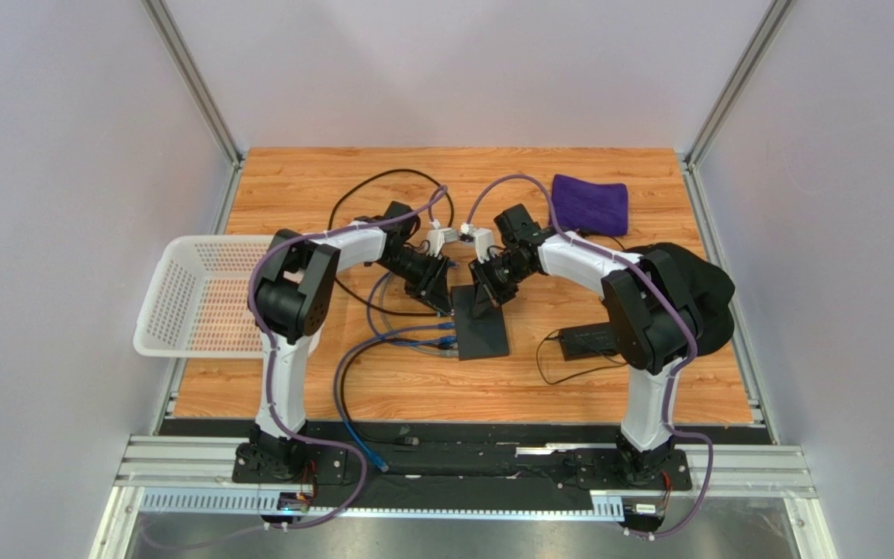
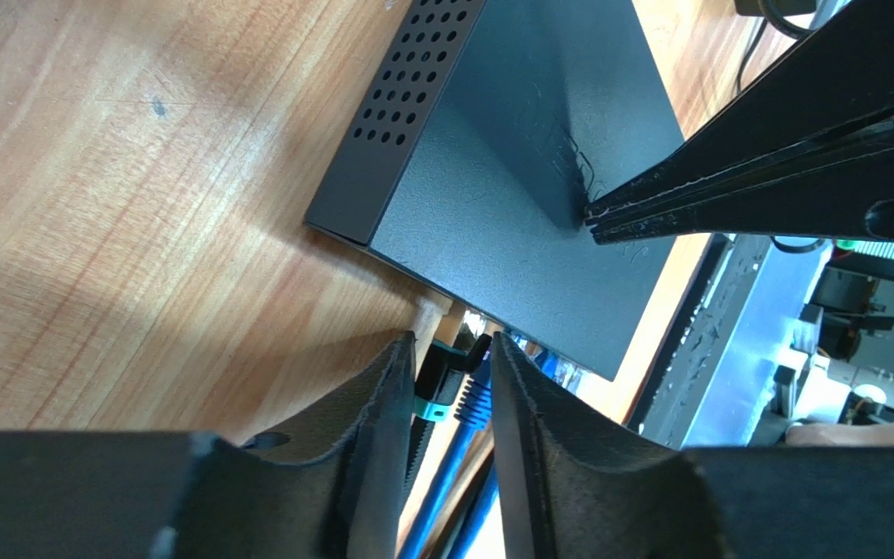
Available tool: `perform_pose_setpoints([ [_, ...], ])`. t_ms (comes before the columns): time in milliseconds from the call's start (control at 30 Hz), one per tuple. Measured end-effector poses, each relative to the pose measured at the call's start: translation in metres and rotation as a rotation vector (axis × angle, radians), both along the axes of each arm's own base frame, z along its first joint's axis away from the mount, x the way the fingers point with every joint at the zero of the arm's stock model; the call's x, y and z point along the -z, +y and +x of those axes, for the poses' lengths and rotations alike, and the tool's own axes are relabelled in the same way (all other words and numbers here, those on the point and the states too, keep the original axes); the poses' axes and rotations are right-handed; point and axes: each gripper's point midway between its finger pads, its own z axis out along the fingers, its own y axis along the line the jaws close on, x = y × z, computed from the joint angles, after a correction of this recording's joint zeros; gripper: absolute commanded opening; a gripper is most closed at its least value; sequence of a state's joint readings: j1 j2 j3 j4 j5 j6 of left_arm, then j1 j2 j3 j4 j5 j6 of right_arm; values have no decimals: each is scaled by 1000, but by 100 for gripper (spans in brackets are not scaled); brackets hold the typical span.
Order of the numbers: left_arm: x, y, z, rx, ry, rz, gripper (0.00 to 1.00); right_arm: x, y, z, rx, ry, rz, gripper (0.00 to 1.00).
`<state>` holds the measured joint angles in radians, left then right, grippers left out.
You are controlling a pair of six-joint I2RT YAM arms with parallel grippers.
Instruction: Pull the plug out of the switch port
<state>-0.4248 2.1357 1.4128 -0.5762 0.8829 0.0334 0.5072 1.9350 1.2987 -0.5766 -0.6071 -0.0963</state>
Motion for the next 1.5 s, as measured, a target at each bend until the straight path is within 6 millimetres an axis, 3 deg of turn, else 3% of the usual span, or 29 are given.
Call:
perform_pose_setpoints([
  [133, 0, 0, 0, 6, -9, 6, 29, 0, 0, 0, 0, 1, 0, 0],
  [367, -1, -2, 1, 25, -28, 15, 0, 0, 0, 0, 1, 1, 0, 0],
  [1500, 0, -5, 4, 67, 35, 73, 0, 0, 0, 1, 5, 0, -5, 0],
])
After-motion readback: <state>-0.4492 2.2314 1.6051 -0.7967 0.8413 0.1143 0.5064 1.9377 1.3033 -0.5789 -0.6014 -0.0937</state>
